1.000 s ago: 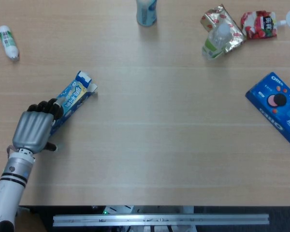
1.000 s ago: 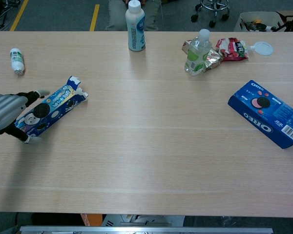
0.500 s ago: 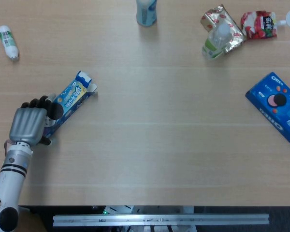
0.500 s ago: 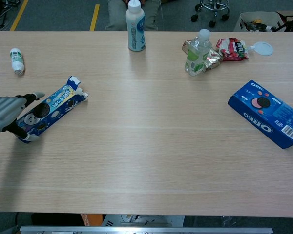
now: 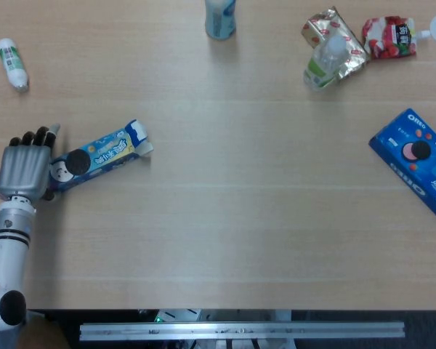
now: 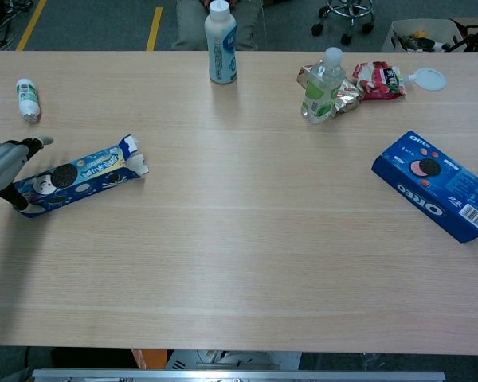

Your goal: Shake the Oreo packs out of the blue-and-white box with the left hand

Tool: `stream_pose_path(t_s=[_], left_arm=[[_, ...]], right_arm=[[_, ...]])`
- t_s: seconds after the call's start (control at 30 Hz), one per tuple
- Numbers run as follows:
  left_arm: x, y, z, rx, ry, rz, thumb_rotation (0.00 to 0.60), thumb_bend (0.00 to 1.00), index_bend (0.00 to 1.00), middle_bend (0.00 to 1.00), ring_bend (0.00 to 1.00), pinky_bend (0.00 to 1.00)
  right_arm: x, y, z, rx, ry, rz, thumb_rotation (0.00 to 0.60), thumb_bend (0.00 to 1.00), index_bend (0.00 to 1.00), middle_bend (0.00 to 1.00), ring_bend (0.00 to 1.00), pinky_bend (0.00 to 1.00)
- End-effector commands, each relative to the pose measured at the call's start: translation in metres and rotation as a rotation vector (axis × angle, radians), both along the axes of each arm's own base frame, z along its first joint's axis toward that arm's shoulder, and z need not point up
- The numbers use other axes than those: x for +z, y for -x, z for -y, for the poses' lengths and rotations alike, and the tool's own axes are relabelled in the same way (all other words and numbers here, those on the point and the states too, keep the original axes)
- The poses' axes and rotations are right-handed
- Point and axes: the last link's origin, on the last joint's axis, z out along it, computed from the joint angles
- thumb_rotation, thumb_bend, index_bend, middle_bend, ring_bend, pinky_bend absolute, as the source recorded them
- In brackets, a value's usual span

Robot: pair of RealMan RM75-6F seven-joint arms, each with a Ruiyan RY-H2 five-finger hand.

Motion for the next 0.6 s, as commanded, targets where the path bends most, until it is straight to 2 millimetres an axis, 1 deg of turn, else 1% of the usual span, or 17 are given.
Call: stream_pose_path(t_s=[0.03, 0.17, 0.23, 0.3, 0.4, 0.6], left_arm=[[0.002, 0.005, -0.002, 0.015, -0.007, 0.008, 0.600, 0.06, 0.21, 0.21, 0.23, 0.27], [0.002, 0.009, 0.001, 0.005, 0.001, -0.003, 0.600, 0.06, 0.36, 0.34, 0.32, 0.34], [0.002, 0.009, 0.002, -0.003, -0.003, -0.004, 0.600, 0.06, 0.42, 0.43, 0.39, 0.39], [0.002, 0.008, 0.004, -0.014, -0.004, -0.007, 0.600, 0.06, 0.47, 0.50, 0.43, 0.47], [0.005, 0.004, 0.002, -0.038, -0.022, 0.001, 0.600, 0.06, 0.50, 0.53, 0.45, 0.55], [0.013, -0.006, -0.002, -0.098, -0.024, -0.014, 0.600, 0.06, 0.52, 0.56, 0.48, 0.62]], right_arm=[[0.000, 0.000, 0.000, -0.001, -0.001, 0.002, 0.600, 0.33, 0.41, 0.44, 0.46, 0.46], [-0.001, 0.000, 0.000, 0.006, -0.003, 0.005, 0.600, 0.33, 0.41, 0.44, 0.46, 0.46], [-0.001, -0.001, 0.001, 0.010, -0.004, 0.007, 0.600, 0.33, 0.41, 0.44, 0.46, 0.46], [-0.001, -0.002, 0.001, 0.013, -0.004, 0.008, 0.600, 0.33, 0.41, 0.44, 0.46, 0.46], [-0.001, -0.002, 0.001, 0.016, -0.001, 0.011, 0.600, 0.33, 0.41, 0.44, 0.46, 0.46], [0.000, -0.001, -0.001, 0.012, 0.002, 0.015, 0.600, 0.33, 0.41, 0.44, 0.46, 0.46]])
